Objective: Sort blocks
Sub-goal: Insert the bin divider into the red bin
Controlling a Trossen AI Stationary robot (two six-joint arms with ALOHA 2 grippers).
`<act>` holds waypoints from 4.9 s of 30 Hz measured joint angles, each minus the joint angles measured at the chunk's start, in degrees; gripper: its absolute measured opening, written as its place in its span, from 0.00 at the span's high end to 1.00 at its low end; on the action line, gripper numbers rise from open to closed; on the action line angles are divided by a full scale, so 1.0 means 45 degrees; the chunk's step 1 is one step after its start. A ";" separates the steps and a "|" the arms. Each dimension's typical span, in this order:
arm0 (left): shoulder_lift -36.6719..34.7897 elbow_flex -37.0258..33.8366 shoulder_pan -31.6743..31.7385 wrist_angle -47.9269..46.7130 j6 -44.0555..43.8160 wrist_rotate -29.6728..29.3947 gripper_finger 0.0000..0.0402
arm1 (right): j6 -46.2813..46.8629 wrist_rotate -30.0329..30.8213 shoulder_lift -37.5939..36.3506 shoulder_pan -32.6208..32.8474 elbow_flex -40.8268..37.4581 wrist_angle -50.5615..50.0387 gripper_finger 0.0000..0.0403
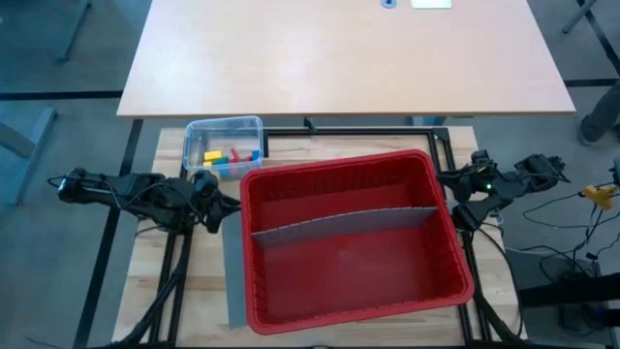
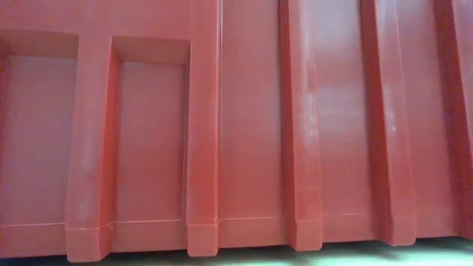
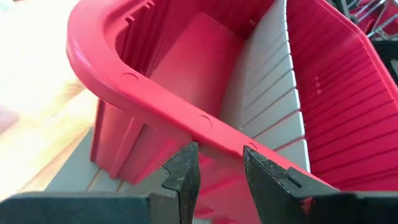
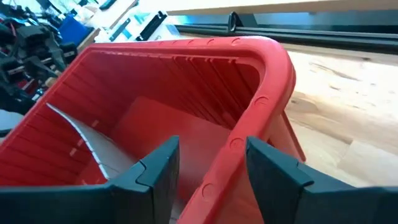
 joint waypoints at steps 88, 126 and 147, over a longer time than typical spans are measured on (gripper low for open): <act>0.2218 0.0022 0.0011 0.2592 -0.1286 0.1334 1.00 | 0.1142 0.0843 0.0000 0.0005 0.0123 -0.0315 0.98; 0.1638 0.0510 0.3341 0.2095 0.1238 -0.2719 1.00 | -0.5114 -0.7313 0.4901 0.0005 0.1287 0.2568 1.00; 0.0219 0.0505 0.3643 -0.1193 0.0564 0.5249 1.00 | -0.5271 -0.1929 0.4479 0.0005 0.3933 -0.0169 1.00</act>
